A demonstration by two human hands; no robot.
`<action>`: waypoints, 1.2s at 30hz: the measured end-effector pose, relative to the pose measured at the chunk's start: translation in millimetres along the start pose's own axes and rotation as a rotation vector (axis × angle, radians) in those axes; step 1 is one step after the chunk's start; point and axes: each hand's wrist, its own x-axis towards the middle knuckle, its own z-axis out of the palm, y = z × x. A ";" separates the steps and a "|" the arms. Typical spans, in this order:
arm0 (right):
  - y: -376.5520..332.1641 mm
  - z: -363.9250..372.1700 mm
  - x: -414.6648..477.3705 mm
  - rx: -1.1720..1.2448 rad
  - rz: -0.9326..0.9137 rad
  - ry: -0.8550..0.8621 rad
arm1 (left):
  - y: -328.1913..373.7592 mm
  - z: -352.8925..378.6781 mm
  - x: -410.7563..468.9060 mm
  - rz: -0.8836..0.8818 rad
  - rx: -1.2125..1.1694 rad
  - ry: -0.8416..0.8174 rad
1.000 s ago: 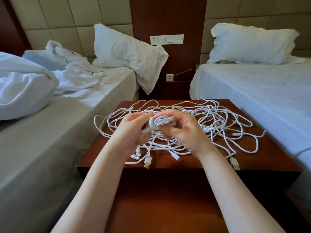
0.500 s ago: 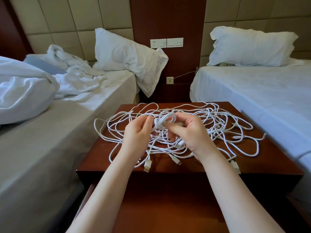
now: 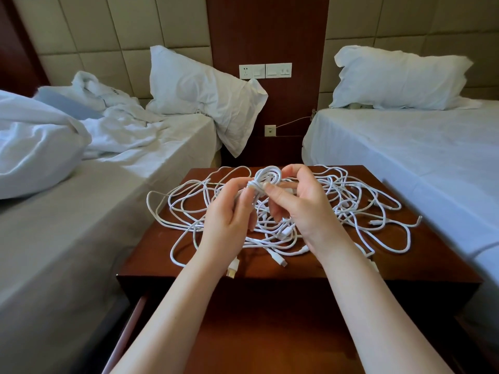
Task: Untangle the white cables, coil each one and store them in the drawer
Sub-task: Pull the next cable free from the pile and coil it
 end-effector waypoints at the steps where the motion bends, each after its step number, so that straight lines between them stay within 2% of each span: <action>1: 0.5 1.0 -0.4 0.013 0.013 0.000 | 0.2 0.2 0.2 -0.007 0.004 0.010; 6: 6.2 7.7 -2.0 -0.108 -0.018 0.000 | -2.7 -2.8 0.4 -0.042 0.092 0.063; 14: 16.9 3.2 3.3 -0.823 -0.442 0.104 | -20.3 -12.2 1.2 0.076 0.359 0.066; 17: 16.1 -0.2 4.7 -0.957 -0.460 0.070 | -24.2 -13.6 2.0 0.119 0.442 0.023; 21: 16.3 -2.6 2.5 -0.958 -0.406 -0.028 | -24.1 -17.4 3.4 0.117 0.478 -0.022; 27: 14.0 0.2 0.6 -0.957 -0.348 -0.045 | -22.6 -15.0 4.0 0.180 0.522 -0.039; 30: 11.0 -4.4 2.4 -0.899 -0.304 -0.088 | -24.0 -17.2 4.8 0.170 0.556 -0.123; 36: 4.6 -16.9 1.5 -0.614 -0.186 -0.108 | -16.0 -20.2 7.0 0.085 0.527 -0.347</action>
